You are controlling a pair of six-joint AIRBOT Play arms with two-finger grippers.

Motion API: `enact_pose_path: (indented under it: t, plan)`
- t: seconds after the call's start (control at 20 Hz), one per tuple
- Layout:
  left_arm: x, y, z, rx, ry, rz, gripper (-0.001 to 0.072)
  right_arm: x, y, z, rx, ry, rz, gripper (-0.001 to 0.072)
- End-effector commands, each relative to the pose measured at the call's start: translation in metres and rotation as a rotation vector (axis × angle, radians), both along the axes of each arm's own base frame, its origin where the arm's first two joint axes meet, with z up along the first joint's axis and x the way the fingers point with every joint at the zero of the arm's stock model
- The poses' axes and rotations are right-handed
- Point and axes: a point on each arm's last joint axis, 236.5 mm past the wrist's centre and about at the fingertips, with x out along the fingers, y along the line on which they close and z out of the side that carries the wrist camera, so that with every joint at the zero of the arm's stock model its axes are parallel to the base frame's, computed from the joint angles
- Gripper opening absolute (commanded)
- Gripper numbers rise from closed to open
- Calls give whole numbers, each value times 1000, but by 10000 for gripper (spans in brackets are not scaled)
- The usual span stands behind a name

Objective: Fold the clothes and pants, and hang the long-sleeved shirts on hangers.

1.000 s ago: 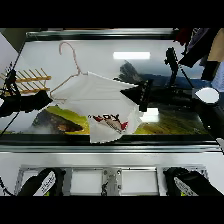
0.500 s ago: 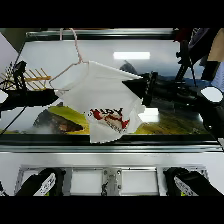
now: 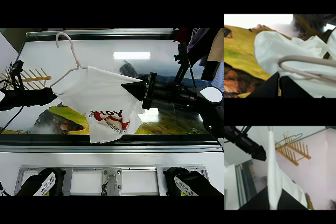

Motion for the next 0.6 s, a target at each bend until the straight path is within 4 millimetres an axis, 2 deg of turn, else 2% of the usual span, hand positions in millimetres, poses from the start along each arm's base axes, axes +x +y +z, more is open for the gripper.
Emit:
enact_pose_path:
  t: [0.0,0.2,0.4,0.55]
  plan:
    - [-2,26,-2,4,13,69,19,-7,1,-13,-59,-5,32,13]
    - [-3,35,-3,10,16,84,18,-8,1,-8,-44,-8,29,14]
    - [-3,19,-2,0,17,42,18,-9,2,20,69,-34,30,14]
    - [1,6,1,8,-9,9,19,-10,2,24,86,-38,34,13]
